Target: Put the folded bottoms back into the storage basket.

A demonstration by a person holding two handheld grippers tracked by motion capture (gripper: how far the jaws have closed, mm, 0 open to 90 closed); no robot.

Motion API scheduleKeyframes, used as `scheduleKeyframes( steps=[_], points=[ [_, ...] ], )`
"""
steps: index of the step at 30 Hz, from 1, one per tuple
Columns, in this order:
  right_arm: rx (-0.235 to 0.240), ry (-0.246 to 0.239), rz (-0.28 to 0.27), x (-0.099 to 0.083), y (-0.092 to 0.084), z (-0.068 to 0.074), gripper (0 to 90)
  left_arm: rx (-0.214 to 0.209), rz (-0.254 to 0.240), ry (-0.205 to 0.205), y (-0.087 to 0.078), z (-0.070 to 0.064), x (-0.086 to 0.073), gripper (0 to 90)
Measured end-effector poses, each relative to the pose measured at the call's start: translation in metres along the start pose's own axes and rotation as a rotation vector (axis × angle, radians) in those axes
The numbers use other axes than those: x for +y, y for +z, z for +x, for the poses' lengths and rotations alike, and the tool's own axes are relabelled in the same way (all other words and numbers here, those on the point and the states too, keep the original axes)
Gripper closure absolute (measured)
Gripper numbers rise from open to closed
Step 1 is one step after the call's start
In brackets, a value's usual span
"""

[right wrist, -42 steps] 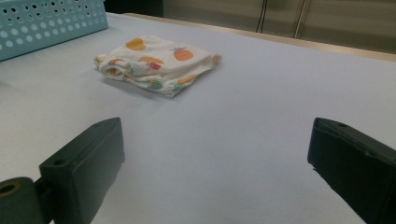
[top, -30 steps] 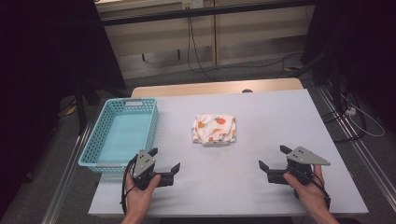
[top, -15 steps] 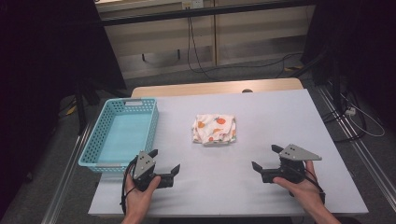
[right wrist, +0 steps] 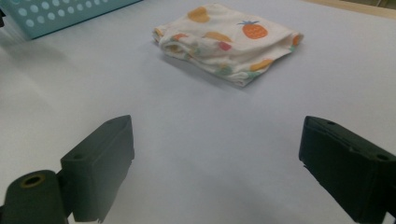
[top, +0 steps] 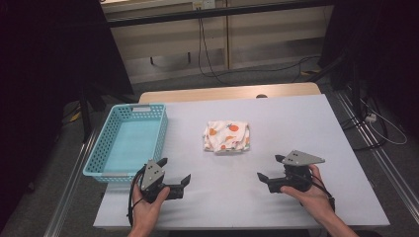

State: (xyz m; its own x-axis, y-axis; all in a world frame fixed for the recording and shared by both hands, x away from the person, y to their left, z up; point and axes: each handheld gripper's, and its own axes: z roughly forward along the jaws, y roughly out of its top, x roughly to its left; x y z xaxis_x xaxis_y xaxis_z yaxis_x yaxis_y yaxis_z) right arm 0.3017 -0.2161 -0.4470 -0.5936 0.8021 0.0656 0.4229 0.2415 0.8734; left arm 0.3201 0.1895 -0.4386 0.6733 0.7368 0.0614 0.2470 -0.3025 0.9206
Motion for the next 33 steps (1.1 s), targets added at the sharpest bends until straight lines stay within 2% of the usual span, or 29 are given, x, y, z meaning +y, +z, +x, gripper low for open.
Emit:
scheduleKeyframes(
  steps=[2,3,4,5,6,10,15,20,23,26,30,32,33],
  points=[
    [0.041,-0.031,0.033,0.006,0.011,0.003,10.2,-0.001,0.004,0.000,0.000,0.001,-0.001,3.6],
    [0.041,-0.031,0.033,0.006,0.011,0.003,10.2,-0.002,0.004,-0.005,0.001,0.001,-0.001,3.6],
    [0.058,-0.044,0.072,0.011,0.018,0.003,8.5,-0.001,0.014,-0.005,0.002,0.002,-0.002,3.6],
    [0.058,-0.044,0.072,0.011,0.018,0.003,8.5,-0.001,0.014,-0.005,0.002,0.002,-0.002,3.6],
    [0.095,-0.044,0.107,0.016,0.023,0.002,8.7,0.003,0.015,-0.010,0.002,0.002,-0.002,3.6],
    [0.127,-0.053,0.122,0.024,0.032,0.002,8.4,-0.011,0.012,-0.005,0.004,0.002,-0.002,3.6],
    [0.119,-0.084,0.157,0.032,0.042,0.004,8.3,-0.022,0.013,0.000,0.005,0.000,-0.001,3.7],
    [0.153,-0.091,0.193,0.042,0.055,0.004,13.0,-0.025,0.015,0.008,0.007,0.000,0.000,3.7],
    [0.182,-0.111,0.196,0.048,0.063,0.006,13.3,-0.035,0.025,0.020,0.008,-0.002,-0.001,3.7],
    [0.184,-0.125,0.203,0.055,0.074,0.007,13.8,-0.043,0.015,0.015,0.005,-0.004,-0.001,3.7],
    [0.174,-0.146,0.204,0.066,0.088,0.007,15.7,-0.034,0.026,0.017,0.005,-0.002,-0.002,3.7],
    [0.179,-0.161,0.209,0.069,0.096,0.006,22.2,-0.037,0.027,0.016,0.007,-0.002,-0.002,3.7],
    [0.181,-0.165,0.211,0.071,0.100,0.006,22.6,-0.041,0.024,0.012,0.008,-0.002,-0.002,3.6]
  ],
)
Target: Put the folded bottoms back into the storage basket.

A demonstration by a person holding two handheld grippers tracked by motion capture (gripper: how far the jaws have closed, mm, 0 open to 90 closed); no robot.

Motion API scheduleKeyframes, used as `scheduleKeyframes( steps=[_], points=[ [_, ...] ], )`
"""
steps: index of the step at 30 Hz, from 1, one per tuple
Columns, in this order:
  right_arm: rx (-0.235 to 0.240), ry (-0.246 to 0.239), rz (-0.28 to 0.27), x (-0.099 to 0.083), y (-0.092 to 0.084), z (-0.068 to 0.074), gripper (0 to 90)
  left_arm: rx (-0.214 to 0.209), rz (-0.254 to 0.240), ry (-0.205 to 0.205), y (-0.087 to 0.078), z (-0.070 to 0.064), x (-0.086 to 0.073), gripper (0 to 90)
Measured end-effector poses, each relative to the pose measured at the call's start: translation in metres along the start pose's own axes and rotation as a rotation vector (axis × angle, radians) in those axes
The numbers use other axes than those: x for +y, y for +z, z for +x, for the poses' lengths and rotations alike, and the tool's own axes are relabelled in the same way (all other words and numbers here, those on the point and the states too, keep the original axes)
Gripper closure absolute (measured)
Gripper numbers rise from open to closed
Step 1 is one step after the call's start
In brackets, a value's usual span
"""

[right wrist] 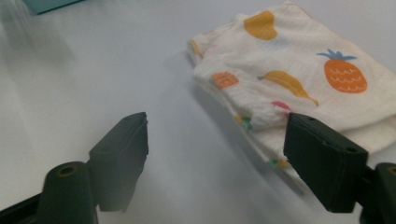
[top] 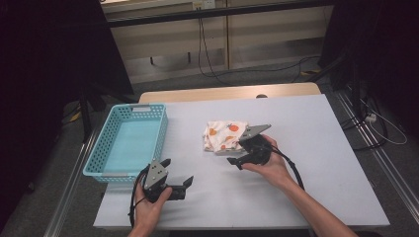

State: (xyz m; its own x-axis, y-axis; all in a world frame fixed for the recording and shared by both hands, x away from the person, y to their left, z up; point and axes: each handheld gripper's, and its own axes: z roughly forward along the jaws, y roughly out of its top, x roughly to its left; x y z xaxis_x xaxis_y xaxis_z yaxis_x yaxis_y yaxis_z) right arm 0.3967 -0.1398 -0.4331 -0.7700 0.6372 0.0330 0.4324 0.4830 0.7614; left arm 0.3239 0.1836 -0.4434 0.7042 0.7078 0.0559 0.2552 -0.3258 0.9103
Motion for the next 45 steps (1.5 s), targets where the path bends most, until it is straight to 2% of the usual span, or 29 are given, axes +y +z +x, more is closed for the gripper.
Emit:
scheduleKeyframes(
  steps=[1,6,12,15,19,25,30,31,33,38,42,44,45],
  points=[
    [-0.001,-0.014,0.015,0.004,0.007,-0.002,24.6,-0.001,0.004,0.005,0.000,0.000,0.000,3.6],
    [-0.025,-0.042,0.047,0.011,0.017,-0.002,27.7,0.005,0.006,0.009,0.002,0.001,0.001,3.9],
    [-0.005,-0.060,0.064,0.023,0.028,-0.005,31.8,0.001,0.004,0.017,0.002,-0.001,0.001,3.8],
    [0.008,-0.088,0.096,0.025,0.037,-0.010,39.0,0.001,0.009,0.019,0.002,-0.001,0.001,3.8],
    [0.023,-0.099,0.114,0.025,0.045,-0.014,45.2,0.004,0.012,0.017,0.001,-0.001,0.000,3.8],
    [0.027,-0.128,0.151,0.024,0.052,-0.014,51.8,-0.006,0.017,0.019,0.002,-0.001,0.000,3.7],
    [0.029,-0.125,0.154,0.023,0.054,-0.018,55.4,0.001,0.020,0.017,0.003,-0.002,0.000,3.7],
    [0.019,-0.146,0.165,0.023,0.055,-0.018,55.4,0.001,0.021,0.020,0.004,-0.002,0.000,3.7],
    [0.016,-0.153,0.169,0.023,0.055,-0.018,55.4,-0.005,0.022,0.024,0.004,-0.002,0.000,3.7],
    [0.026,-0.166,0.159,0.022,0.056,-0.021,55.0,-0.009,0.017,0.018,0.005,-0.002,0.000,3.7],
    [0.030,-0.170,0.175,0.025,0.058,-0.024,55.1,-0.011,0.018,0.017,0.006,-0.004,0.000,3.7],
    [0.031,-0.175,0.180,0.026,0.059,-0.026,58.1,-0.012,0.014,0.020,0.006,-0.004,0.001,3.8],
    [0.028,-0.176,0.184,0.027,0.059,-0.027,64.5,-0.011,0.020,0.026,0.006,-0.004,0.001,3.8]
  ],
)
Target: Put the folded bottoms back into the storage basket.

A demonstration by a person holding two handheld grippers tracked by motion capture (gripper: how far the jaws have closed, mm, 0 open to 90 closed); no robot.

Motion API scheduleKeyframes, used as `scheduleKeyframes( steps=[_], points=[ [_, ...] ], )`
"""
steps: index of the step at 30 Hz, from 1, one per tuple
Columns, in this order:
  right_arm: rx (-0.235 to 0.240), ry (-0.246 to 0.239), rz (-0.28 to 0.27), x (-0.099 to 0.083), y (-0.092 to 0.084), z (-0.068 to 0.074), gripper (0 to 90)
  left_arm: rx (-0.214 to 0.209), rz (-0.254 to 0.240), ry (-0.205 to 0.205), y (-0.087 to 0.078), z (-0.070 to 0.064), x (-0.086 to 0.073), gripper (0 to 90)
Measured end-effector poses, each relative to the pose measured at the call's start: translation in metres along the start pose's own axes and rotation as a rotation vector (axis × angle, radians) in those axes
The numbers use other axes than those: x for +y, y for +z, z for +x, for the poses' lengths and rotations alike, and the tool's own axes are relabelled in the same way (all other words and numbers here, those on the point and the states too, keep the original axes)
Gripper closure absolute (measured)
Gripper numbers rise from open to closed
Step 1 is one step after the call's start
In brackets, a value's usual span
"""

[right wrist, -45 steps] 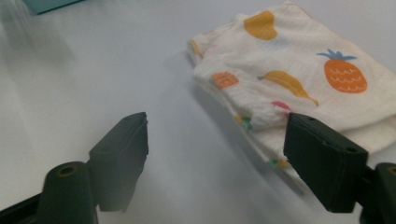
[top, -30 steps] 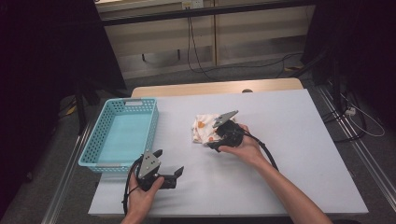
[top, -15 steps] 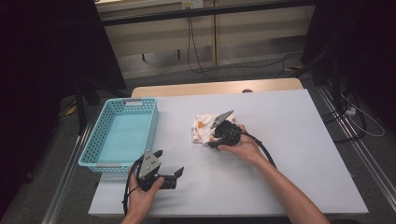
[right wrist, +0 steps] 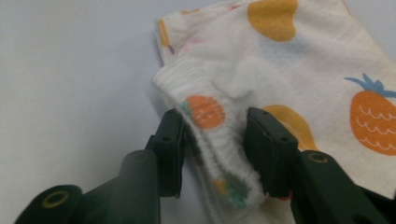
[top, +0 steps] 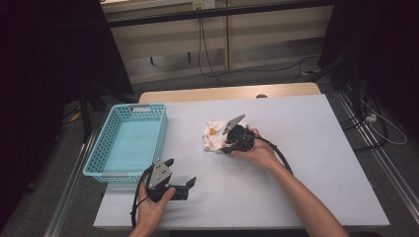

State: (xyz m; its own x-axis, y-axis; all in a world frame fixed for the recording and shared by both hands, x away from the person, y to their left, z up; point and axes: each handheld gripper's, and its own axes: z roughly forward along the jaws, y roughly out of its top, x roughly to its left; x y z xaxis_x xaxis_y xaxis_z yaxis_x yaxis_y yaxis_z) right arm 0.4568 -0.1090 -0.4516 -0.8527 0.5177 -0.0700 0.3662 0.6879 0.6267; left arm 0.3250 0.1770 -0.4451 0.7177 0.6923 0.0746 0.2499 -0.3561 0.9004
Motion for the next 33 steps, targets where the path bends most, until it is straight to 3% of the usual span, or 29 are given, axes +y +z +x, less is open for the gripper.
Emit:
scheduleKeyframes(
  steps=[5,12,18,21,29,33],
  points=[
    [-0.021,-0.014,0.000,-0.001,0.000,-0.002,75.9,-0.011,-0.001,-0.001,0.002,-0.001,0.001,3.8],
    [-0.025,-0.071,-0.015,-0.002,0.000,-0.001,74.2,-0.025,0.027,0.004,0.011,-0.004,0.005,3.3],
    [-0.023,-0.061,-0.016,-0.003,0.000,-0.002,76.6,-0.062,0.053,0.013,0.021,-0.004,0.009,3.8],
    [-0.034,-0.072,-0.008,-0.001,0.000,0.000,79.1,-0.070,0.078,-0.006,0.027,-0.001,0.008,4.7],
    [-0.043,-0.073,-0.024,-0.002,-0.001,0.001,81.6,-0.055,0.054,-0.009,0.040,0.008,0.023,6.7],
    [-0.036,-0.067,-0.027,-0.002,-0.002,0.001,81.6,-0.091,0.054,-0.056,0.053,0.017,0.030,6.8]
  ],
)
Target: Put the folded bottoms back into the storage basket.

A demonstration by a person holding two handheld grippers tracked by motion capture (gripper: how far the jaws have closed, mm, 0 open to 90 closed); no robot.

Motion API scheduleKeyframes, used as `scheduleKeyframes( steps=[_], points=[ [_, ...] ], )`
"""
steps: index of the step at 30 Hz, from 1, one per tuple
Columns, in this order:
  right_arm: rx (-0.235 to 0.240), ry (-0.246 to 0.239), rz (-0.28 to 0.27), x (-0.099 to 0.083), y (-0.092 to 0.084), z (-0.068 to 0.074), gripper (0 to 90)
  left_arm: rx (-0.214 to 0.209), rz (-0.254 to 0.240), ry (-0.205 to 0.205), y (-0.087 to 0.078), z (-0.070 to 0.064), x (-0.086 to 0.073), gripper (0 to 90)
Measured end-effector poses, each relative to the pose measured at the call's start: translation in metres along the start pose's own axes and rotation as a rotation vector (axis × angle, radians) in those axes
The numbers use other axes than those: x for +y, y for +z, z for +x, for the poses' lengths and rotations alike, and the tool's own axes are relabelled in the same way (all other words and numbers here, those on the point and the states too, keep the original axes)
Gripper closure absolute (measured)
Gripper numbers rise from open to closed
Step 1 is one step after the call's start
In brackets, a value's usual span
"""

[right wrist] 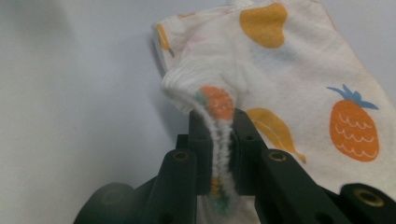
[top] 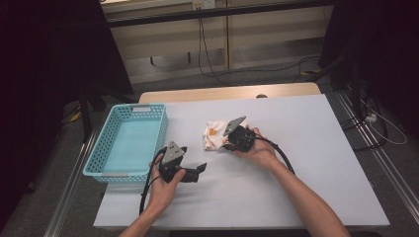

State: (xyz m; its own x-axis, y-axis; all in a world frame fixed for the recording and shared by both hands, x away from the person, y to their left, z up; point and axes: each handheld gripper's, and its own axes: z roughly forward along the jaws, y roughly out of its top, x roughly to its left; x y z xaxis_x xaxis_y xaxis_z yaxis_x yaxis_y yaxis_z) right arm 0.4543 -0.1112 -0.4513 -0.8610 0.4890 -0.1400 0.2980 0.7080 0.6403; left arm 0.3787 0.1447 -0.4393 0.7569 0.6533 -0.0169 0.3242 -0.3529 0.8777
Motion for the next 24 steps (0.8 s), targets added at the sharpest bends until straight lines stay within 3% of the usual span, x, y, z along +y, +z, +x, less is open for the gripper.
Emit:
scheduleKeyframes(
  steps=[5,8,11,16,17,24],
  points=[
    [0.023,0.020,-0.017,-0.001,-0.003,-0.001,81.7,0.019,0.042,0.007,0.013,0.010,0.007,6.8],
    [0.030,0.022,-0.017,-0.001,-0.005,0.000,81.7,0.006,0.064,0.006,0.018,0.015,0.010,6.8],
    [0.035,0.019,-0.011,-0.003,-0.006,0.002,81.7,0.019,0.060,0.000,0.026,0.021,0.012,6.8],
    [0.045,0.018,-0.012,-0.003,-0.008,0.006,81.7,0.073,0.096,-0.015,0.038,0.028,0.018,9.1],
    [0.047,0.012,-0.014,-0.003,-0.009,0.009,81.7,0.079,0.107,-0.001,0.039,0.030,0.019,9.5],
    [0.056,0.027,-0.018,-0.008,-0.013,0.013,81.7,0.103,0.102,-0.031,0.048,0.037,0.027,11.8]
  ],
)
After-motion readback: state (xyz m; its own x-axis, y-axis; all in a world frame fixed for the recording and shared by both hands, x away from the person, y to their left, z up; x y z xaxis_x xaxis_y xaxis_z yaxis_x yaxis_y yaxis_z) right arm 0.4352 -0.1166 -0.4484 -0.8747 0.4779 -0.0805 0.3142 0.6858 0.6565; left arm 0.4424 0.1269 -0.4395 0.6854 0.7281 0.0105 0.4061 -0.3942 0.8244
